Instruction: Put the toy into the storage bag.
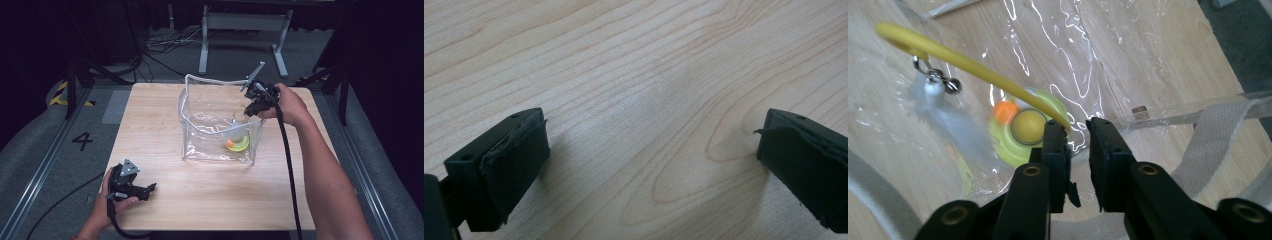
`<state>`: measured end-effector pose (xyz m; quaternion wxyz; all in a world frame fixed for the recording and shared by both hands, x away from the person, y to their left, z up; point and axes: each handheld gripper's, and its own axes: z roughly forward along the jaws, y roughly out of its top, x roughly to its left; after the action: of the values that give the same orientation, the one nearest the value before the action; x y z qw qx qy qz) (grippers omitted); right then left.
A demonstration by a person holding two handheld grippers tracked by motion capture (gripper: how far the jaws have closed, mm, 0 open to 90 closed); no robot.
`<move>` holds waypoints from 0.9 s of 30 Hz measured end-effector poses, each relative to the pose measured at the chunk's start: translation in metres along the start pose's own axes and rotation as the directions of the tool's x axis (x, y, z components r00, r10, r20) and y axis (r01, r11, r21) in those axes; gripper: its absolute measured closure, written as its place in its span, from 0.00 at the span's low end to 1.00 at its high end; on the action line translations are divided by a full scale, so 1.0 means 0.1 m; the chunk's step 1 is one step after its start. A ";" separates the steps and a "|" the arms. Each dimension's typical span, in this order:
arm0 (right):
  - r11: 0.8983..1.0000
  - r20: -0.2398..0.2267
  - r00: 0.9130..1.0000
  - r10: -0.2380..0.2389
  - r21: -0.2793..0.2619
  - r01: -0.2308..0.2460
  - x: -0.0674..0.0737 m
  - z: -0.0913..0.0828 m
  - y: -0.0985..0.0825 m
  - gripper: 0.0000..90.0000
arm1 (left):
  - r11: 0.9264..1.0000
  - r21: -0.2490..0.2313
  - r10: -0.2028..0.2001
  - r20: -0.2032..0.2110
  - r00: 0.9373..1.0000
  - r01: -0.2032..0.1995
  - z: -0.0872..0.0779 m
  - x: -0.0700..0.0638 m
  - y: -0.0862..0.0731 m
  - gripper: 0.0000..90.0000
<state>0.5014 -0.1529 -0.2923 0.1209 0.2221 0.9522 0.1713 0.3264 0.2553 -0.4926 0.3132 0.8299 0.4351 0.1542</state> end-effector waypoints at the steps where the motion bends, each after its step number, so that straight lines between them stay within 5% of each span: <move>1: 1.000 -0.001 1.000 0.001 -0.007 -0.001 0.00 -0.01 -0.01 0.83 | 1.000 0.000 0.002 0.000 1.000 -0.002 0.00 0.00 0.00 0.01; 18: 0.991 0.085 0.996 0.039 -0.134 -0.027 0.10 -0.22 -0.14 0.49 | 1.000 0.000 0.000 0.000 1.000 0.000 0.00 0.00 0.00 0.01; 27: 0.971 0.122 0.988 0.090 -0.232 -0.060 0.14 -0.29 -0.24 0.34 | 1.000 0.001 -0.001 0.002 1.000 0.001 0.00 0.00 0.00 0.01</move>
<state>0.4712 -0.1746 -0.2771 0.2017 0.2536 0.9071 0.2685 0.3265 0.2552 -0.4926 0.3133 0.8300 0.4351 0.1533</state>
